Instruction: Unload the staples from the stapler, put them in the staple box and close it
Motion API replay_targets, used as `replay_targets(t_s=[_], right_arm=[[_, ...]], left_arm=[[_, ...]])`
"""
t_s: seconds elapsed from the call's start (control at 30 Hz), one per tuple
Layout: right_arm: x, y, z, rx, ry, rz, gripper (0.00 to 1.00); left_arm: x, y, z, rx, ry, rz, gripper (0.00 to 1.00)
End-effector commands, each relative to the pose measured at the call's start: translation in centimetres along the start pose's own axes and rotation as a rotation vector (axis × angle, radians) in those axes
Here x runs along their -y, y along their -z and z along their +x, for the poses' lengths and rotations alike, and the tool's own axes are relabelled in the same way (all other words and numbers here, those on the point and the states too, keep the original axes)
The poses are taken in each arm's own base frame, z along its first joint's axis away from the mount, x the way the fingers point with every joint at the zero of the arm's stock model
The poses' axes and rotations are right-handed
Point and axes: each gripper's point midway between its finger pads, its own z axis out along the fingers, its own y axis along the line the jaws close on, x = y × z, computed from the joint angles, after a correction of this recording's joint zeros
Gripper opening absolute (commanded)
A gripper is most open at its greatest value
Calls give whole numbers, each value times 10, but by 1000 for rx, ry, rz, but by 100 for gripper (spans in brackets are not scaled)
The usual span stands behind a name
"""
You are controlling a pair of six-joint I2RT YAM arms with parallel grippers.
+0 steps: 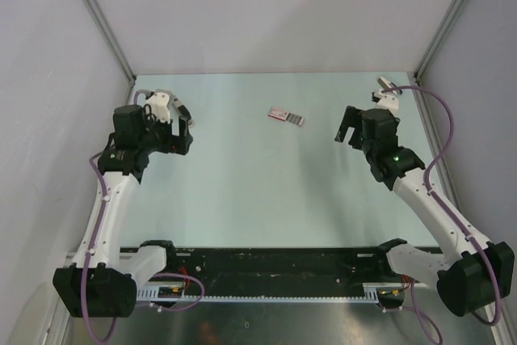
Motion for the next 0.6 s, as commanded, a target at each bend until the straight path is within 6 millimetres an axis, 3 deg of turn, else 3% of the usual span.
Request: replay_targets(t_s=[0.0,0.23,0.4,0.57], right_arm=[[5,-12,-30,93,-94,-8,99],[24,-55,-69,171,-145,32,99],[53,-104,-73,143,-132,147,99],[73,-141,-86,213,-132,186,99]], left_arm=[[0,3,-18,33,-19,5,97],[-2,-7,-15,4,-17,10,97],[-6,-18,-12,-22,-25,13,97],[-10,-32,-15,-22,-30,16,97]])
